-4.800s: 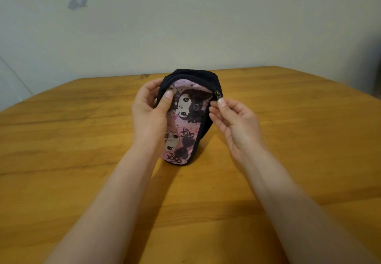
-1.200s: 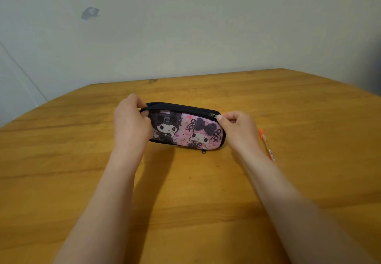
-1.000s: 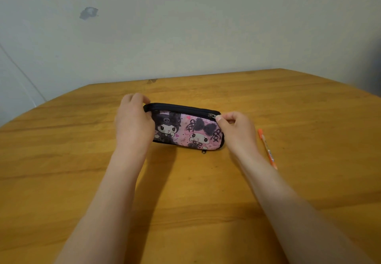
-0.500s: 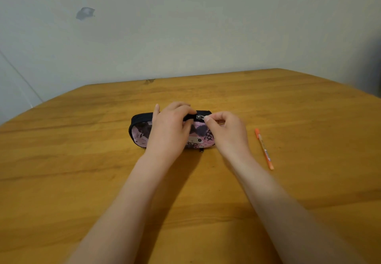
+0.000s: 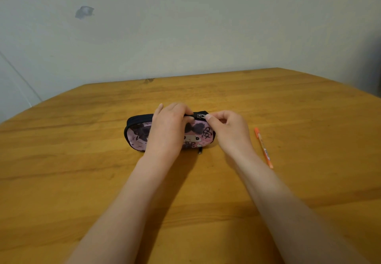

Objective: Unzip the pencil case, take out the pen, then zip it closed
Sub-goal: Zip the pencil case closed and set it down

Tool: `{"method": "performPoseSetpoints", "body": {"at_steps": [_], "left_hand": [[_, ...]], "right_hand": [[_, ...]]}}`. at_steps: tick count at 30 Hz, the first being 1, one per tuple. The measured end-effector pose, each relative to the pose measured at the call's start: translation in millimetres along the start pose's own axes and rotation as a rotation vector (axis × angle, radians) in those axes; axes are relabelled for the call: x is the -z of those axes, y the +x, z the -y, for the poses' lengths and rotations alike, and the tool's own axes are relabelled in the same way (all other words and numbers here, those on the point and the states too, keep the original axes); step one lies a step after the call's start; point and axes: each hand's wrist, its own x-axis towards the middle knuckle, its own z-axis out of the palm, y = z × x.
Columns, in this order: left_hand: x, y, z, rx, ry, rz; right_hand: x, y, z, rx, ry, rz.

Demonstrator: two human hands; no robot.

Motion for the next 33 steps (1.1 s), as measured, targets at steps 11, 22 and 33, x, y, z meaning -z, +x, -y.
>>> {"method": "performPoseSetpoints", "body": {"at_steps": [11, 22, 33], "left_hand": [[3.8, -1.0, -1.9, 0.024, -0.053, -0.031], [8.2, -1.3, -1.0, 0.09, -0.125, -0.132], [14.4, 2.7, 1.5, 0.183, -0.215, -0.197]], "right_hand": [[9.0, 3.5, -2.1, -0.131, 0.148, 0.058], [15.4, 4.7, -3.6, -0.293, 0.211, 0.089], [11.2, 8.6, -11.9, -0.451, 0.314, 0.162]]}}
